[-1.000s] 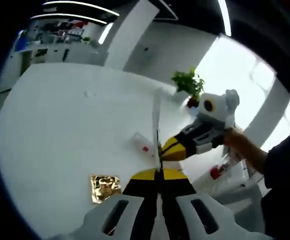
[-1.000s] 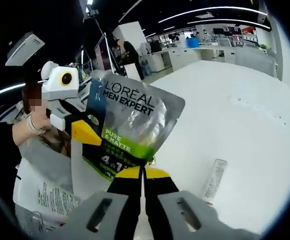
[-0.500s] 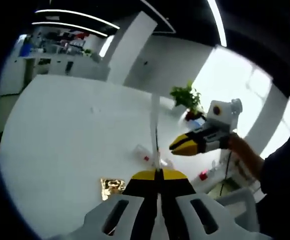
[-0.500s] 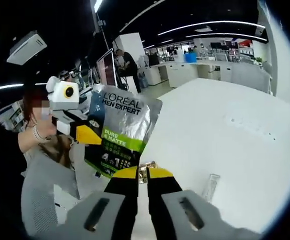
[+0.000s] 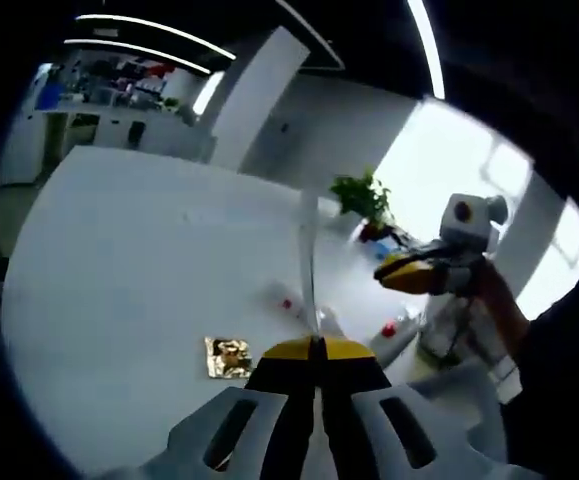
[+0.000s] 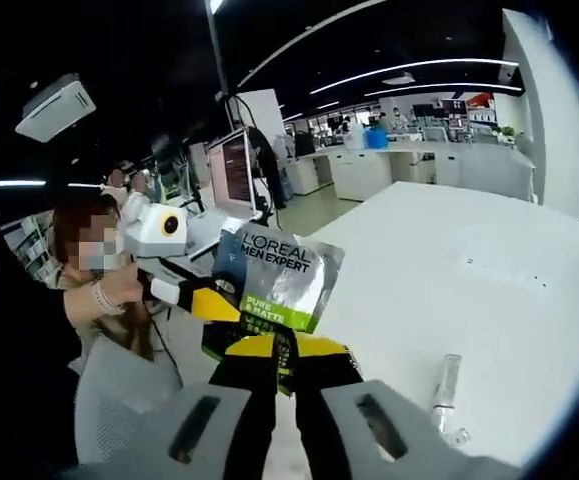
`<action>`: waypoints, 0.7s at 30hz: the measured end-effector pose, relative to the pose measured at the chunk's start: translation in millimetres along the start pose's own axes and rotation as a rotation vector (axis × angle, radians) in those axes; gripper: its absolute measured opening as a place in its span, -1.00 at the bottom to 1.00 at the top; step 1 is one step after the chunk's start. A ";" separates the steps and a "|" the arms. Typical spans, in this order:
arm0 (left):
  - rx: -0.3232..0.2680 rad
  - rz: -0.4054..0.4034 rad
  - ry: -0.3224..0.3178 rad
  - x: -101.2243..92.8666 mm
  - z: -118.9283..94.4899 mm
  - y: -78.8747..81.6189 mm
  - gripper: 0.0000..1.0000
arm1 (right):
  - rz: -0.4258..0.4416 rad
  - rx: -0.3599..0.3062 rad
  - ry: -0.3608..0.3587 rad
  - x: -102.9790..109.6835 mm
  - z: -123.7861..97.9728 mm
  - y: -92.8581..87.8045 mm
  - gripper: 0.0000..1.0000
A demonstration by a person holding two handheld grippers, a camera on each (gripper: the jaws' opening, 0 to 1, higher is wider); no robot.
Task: Arrange the skincare products in the storage area until every visible bottle or jar stands upright without overlapping.
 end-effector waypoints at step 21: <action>0.041 -0.031 -0.147 -10.5 -43.1 -25.7 -1.00 | 0.211 -0.038 -0.062 59.4 9.5 -53.2 -0.92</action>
Point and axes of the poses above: the point that each gripper's makers call its tool centre point, and the gripper's own axes: z roughly forward along the fingers, x roughly to its left, y roughly out of its top, the point moved 5 cm from there along -z, roughly backward along the fingers, and after that the axes turned 4 degrees about z, right-handed, at the moved point
